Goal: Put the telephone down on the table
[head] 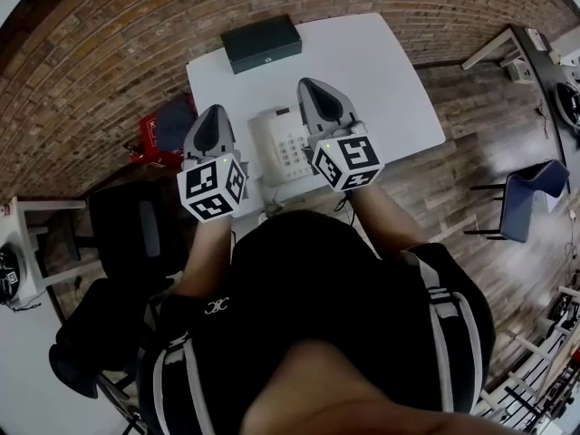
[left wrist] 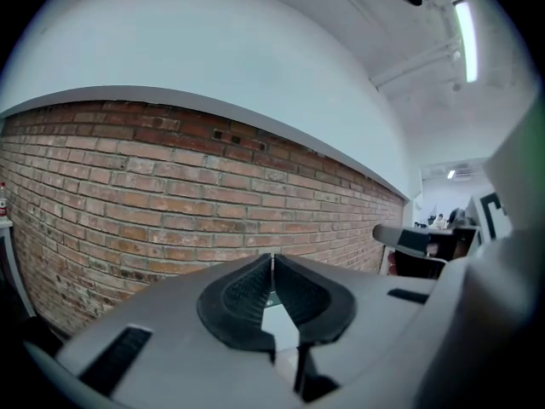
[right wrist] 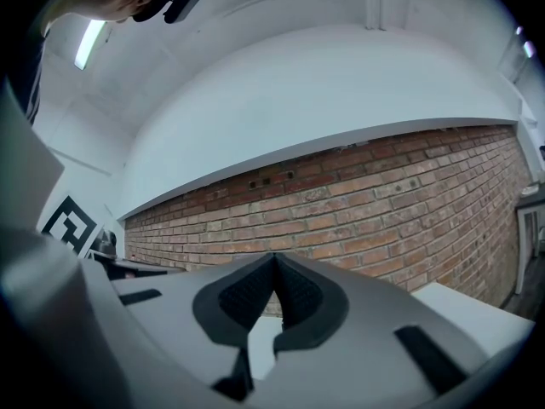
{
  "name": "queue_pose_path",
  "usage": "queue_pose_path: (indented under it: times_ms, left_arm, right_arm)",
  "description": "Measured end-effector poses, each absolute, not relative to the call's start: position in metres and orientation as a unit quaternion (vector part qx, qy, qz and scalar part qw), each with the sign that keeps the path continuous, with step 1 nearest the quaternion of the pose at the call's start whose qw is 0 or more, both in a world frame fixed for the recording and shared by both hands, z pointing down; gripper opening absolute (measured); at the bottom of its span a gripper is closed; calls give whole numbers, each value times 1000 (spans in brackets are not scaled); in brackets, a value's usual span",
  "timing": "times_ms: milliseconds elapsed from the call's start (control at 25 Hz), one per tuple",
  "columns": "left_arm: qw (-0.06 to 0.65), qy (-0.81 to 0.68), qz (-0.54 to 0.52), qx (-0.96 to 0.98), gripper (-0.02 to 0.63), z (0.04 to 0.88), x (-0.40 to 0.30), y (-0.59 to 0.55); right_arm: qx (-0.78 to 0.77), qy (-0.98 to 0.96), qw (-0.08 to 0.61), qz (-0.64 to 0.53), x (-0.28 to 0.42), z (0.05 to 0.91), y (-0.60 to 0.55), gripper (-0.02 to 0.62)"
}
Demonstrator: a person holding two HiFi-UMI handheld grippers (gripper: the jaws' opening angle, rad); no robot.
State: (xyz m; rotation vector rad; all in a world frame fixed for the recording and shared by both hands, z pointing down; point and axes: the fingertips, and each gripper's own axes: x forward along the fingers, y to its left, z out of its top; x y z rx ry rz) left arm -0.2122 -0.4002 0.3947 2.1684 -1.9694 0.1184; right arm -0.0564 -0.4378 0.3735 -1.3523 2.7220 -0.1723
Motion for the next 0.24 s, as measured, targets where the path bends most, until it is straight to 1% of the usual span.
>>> queue_pose_path:
  times_ms: [240]
  left_arm:
    - [108,-665,47,737,12,398,-209,-402]
  right_arm:
    - [-443,893,47,-61,-58,375,-441,-2]
